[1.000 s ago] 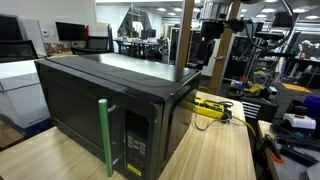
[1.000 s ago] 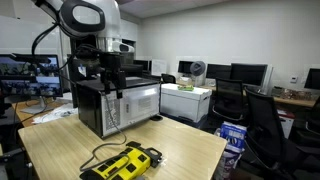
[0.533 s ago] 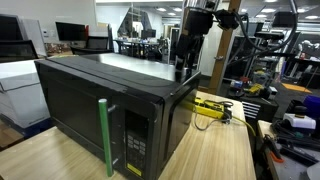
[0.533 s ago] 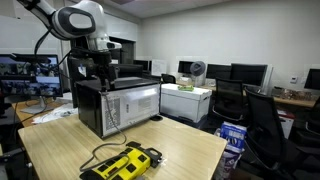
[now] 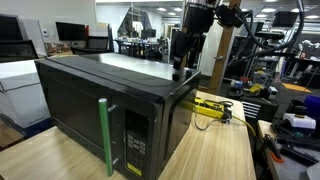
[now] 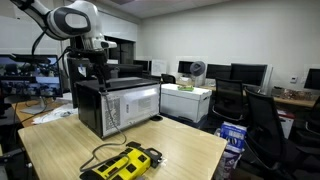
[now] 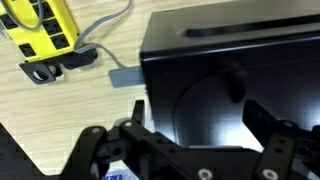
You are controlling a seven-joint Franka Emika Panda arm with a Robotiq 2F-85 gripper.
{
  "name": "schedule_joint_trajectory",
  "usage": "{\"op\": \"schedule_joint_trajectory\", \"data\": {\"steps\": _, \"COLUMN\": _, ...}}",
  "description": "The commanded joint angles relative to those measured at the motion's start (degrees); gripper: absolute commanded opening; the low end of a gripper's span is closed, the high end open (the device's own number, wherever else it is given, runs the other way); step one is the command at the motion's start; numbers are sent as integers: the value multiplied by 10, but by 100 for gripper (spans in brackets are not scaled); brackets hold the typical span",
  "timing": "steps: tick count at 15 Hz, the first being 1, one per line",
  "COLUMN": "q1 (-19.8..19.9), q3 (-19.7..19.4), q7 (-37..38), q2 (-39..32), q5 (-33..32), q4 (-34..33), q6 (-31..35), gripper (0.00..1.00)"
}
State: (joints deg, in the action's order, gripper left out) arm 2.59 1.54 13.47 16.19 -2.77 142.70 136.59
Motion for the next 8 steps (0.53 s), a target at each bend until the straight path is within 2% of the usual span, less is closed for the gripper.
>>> {"op": "schedule_joint_trajectory", "data": {"steps": 1, "q1": 33, "q3": -61, "q7": -75, "q2": 2, "q5": 5, "q4": 2, "q6": 10, "gripper": 100}}
{"op": "schedule_joint_trajectory", "data": {"steps": 4, "q1": 60, "q3": -114, "q7": -133, "q2": -12, "q5": 11, "q4": 2, "q6": 33, "gripper": 100}}
{"op": "schedule_joint_trajectory", "data": {"steps": 5, "q1": 75, "q3": -142, "q7": -169, "q2": -20, "q5": 15, "q4": 2, "q6": 45, "gripper": 100}}
{"op": "schedule_joint_trajectory", "data": {"steps": 8, "q1": 84, "q3": -176, "q7": -225, "q2": -46, "q5": 26, "q4": 11, "q6": 82, "gripper": 100}}
